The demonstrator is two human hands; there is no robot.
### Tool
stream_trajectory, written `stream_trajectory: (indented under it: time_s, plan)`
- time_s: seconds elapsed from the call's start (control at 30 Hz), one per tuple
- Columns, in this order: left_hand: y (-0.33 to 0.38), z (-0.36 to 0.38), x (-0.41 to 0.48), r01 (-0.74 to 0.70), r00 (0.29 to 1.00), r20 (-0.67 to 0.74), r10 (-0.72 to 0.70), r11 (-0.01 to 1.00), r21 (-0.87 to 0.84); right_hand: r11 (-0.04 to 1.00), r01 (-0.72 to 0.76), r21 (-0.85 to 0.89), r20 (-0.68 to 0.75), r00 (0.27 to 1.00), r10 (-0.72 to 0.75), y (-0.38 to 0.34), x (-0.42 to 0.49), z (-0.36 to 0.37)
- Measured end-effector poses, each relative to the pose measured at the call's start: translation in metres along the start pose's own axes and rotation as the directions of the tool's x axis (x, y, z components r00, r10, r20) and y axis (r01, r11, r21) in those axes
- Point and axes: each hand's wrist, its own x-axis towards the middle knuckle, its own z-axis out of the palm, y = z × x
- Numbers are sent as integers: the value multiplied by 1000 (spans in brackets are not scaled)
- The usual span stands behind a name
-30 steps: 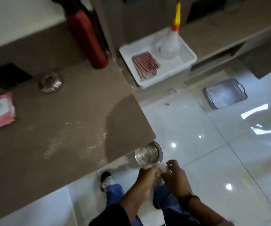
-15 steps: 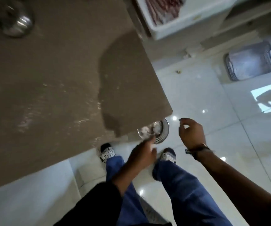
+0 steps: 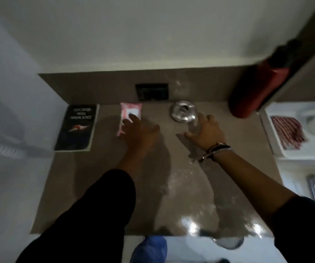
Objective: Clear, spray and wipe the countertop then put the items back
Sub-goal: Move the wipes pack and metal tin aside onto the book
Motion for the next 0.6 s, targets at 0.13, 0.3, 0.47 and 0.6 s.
stream_trajectory:
  time_s: [0.13,0.3,0.47,0.6]
  plan:
    - [-26,12,58,54,996,75,-55,998,19,980,-192,-42,-60,980,189,-37,65,38]
    - [-60,-12,74,-85,993,-81,81,996,-42,965,-263,-9,-163,952,259,-52,73,60]
    - [-143,-74,93,-315,945,-67,320,946,78,978,-200,-59,-193,963,186,-75,47,58]
    - [-189,-119,145,-358,930,-4,368,906,227,988,109,110,-212,974,-84,-127,10,80]
